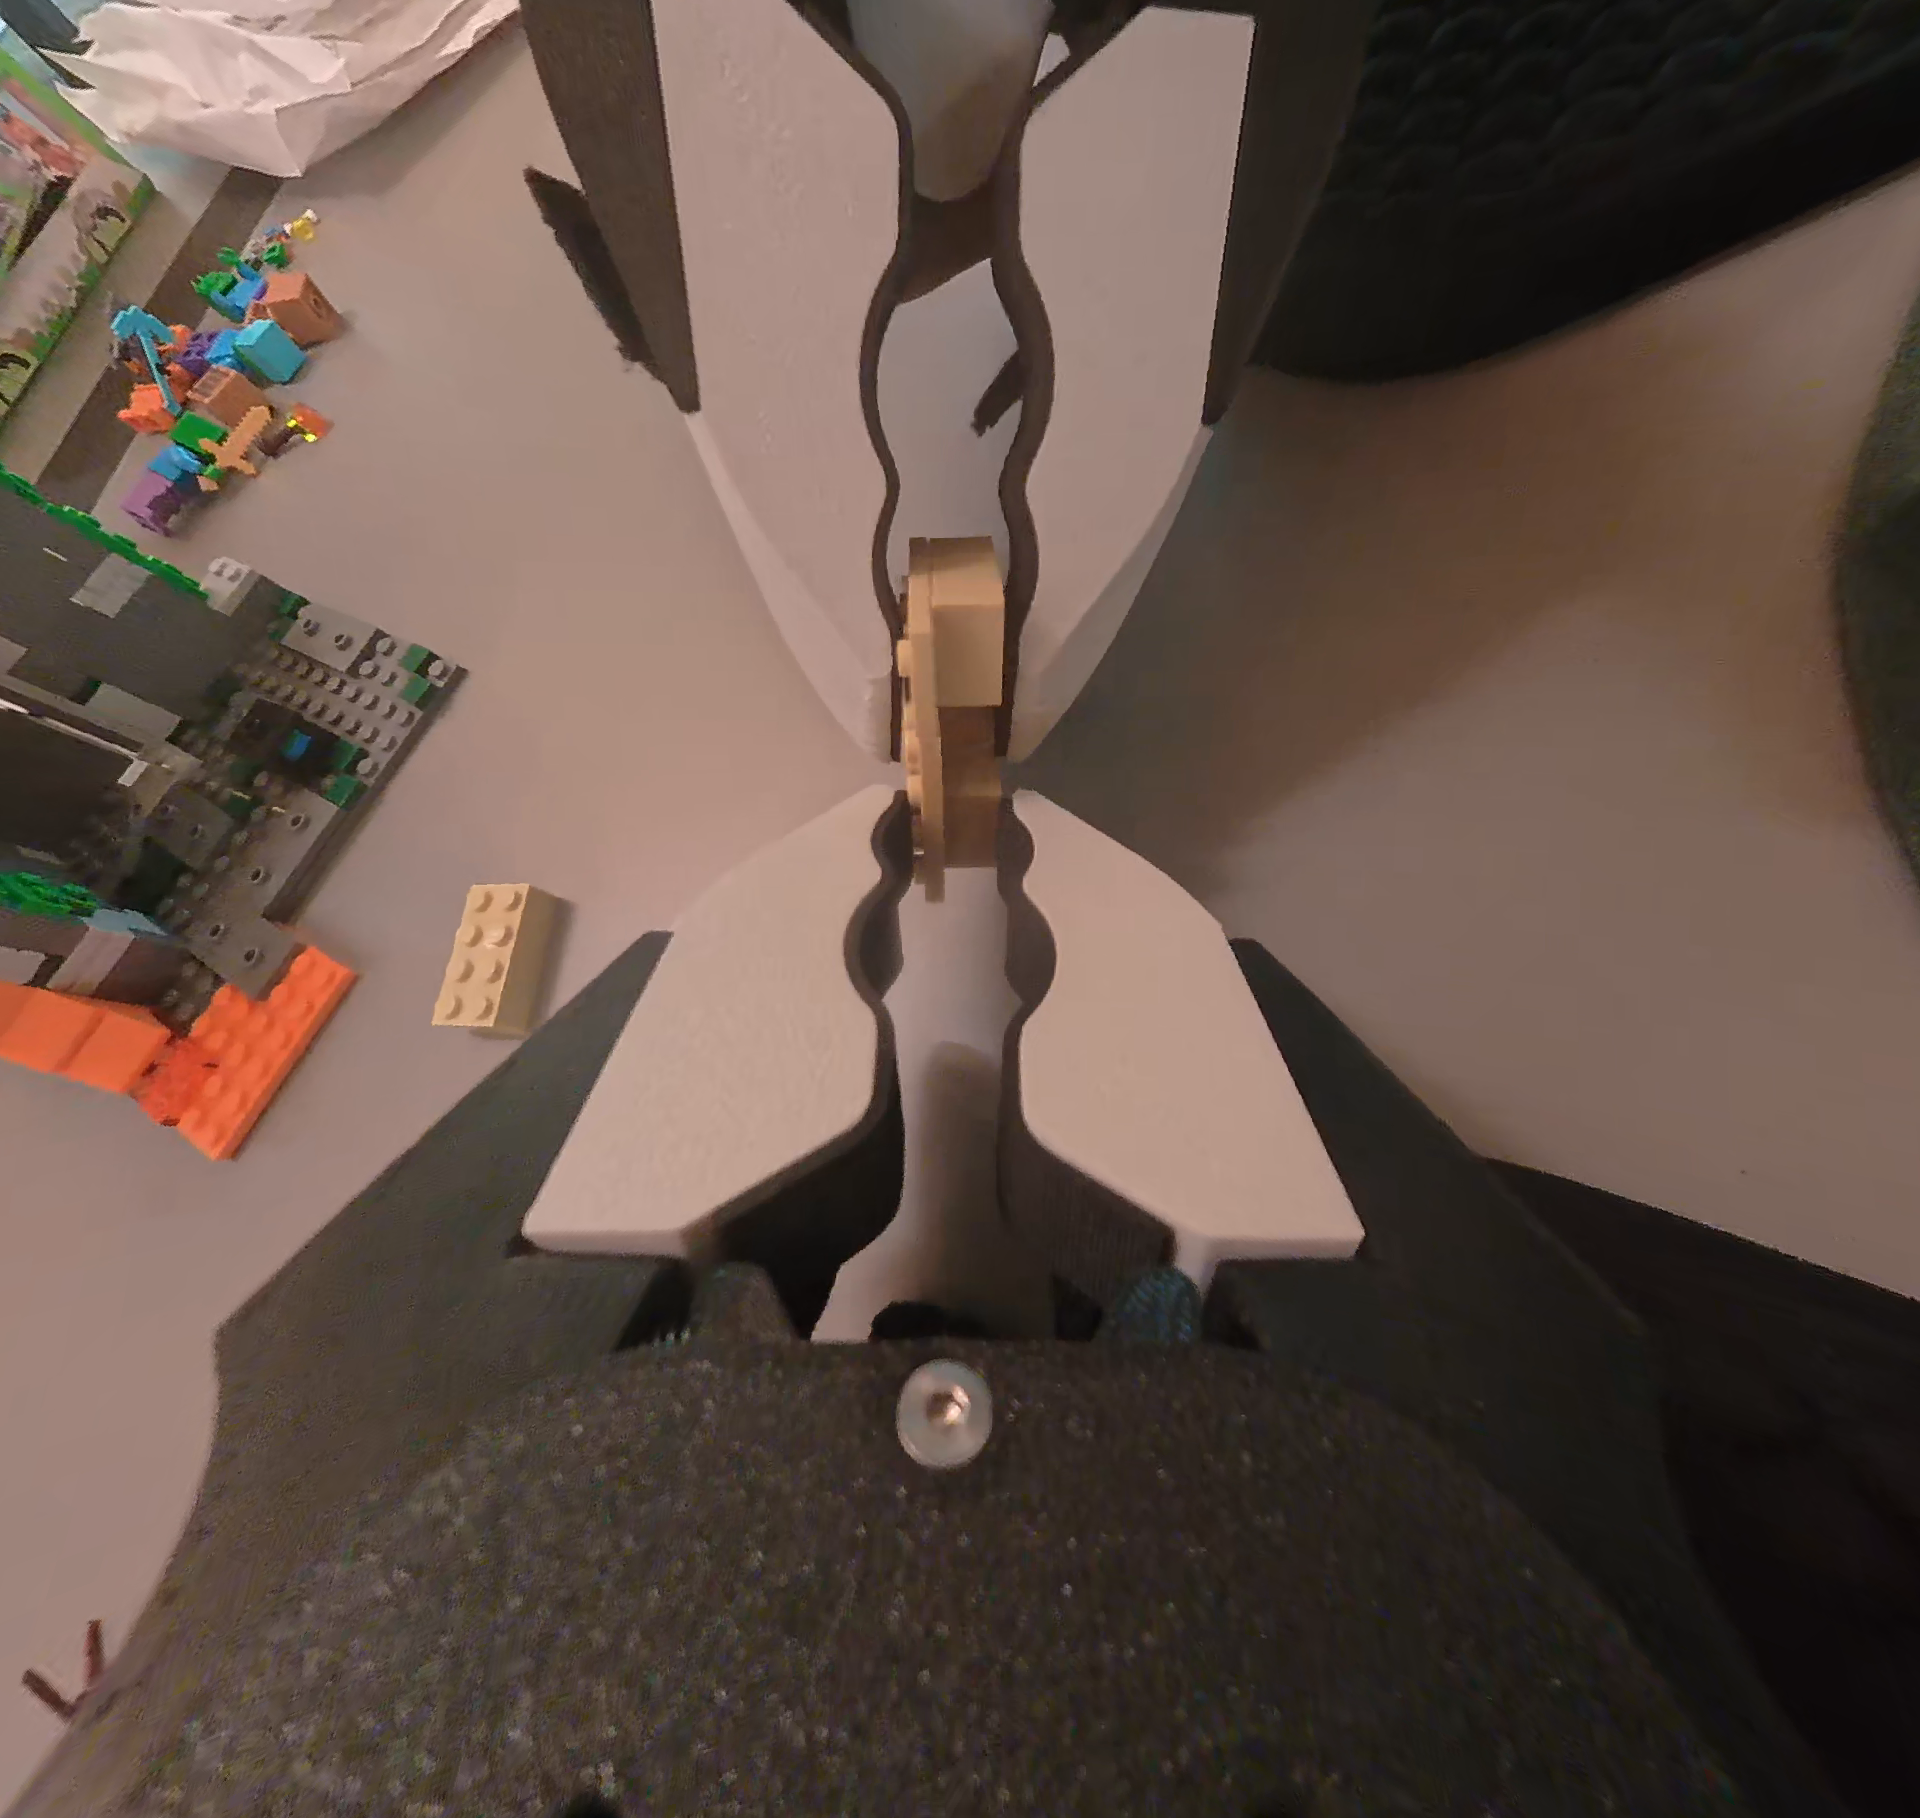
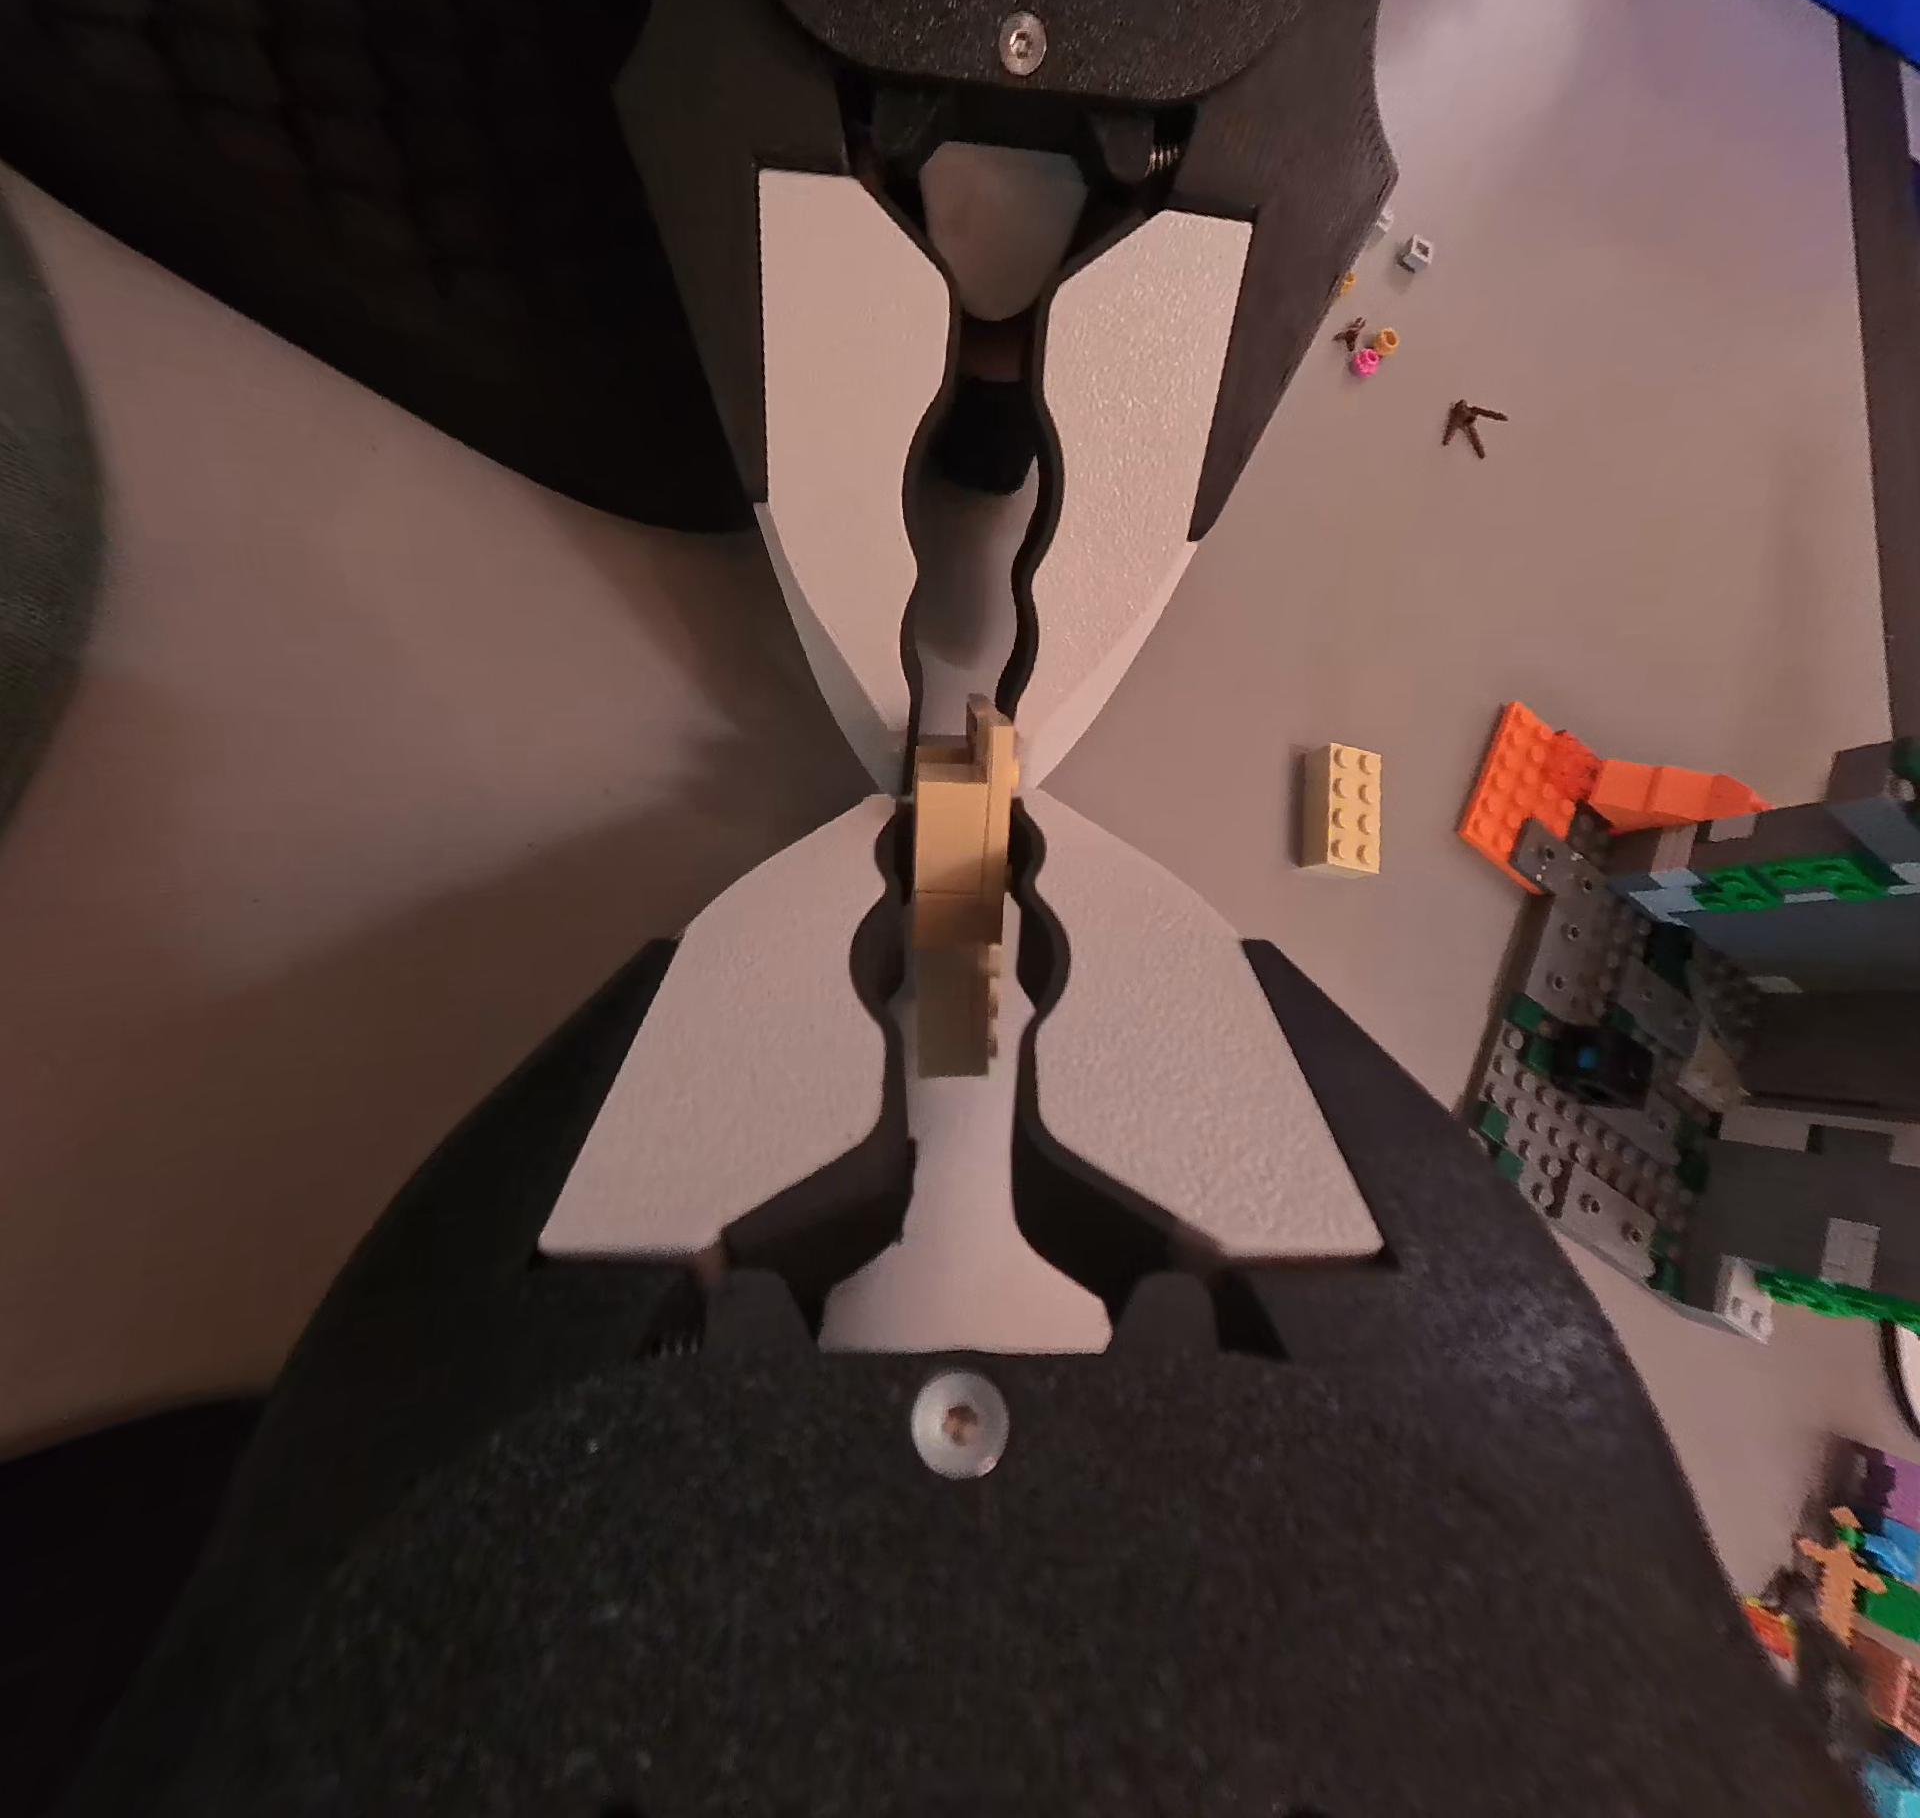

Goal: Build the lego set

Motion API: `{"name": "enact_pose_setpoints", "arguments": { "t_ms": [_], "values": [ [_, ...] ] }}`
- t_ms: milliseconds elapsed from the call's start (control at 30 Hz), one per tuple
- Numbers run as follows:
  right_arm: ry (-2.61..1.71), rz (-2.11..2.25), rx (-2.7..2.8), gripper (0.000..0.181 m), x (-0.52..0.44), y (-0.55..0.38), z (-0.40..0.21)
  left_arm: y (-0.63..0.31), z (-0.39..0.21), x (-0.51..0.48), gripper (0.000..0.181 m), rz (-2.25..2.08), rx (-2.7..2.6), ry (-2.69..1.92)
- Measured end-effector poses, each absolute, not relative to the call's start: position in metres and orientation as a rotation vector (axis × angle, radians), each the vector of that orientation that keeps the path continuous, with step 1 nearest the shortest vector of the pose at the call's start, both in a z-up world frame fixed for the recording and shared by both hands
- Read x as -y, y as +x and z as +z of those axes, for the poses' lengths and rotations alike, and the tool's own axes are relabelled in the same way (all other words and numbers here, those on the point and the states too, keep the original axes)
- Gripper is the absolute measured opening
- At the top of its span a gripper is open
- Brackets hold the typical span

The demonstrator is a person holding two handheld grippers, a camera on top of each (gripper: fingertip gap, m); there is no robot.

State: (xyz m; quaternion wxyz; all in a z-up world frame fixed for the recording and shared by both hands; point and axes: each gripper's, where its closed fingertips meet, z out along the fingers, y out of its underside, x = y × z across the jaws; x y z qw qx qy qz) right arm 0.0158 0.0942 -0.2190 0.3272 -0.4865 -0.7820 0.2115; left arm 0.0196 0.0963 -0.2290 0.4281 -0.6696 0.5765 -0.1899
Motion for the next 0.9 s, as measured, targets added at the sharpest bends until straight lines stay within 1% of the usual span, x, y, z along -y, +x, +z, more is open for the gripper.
{"name": "enact_pose_setpoints", "arguments": {
  "t_ms": [67, 133, 233, 900],
  "values": [
    [-1.269, 0.537, 2.069, 0.026, -0.0949, 0.0168, -0.2204, 0.0192, -0.2292, -0.096, 0.015, -0.476, -1.441, -1.673],
    [-1.263, 0.532, 2.09, 0.027, -0.0935, 0.0168, -0.2219, 0.0194, -0.229, -0.0958, 0.015, -0.473, -1.444, -1.671],
    [-1.215, 0.481, 2.108, 0.017, -0.0936, 0.0158, -0.2243, 0.0199, -0.2293, -0.0944, 0.015, -0.48, -1.452, -1.67],
    [-1.098, 0.434, 2.122, 0.017, -0.0911, 0.0147, -0.2247, 0.019, -0.2304, -0.0911, 0.016, -0.52, -1.459, -1.688]
  ]
}}
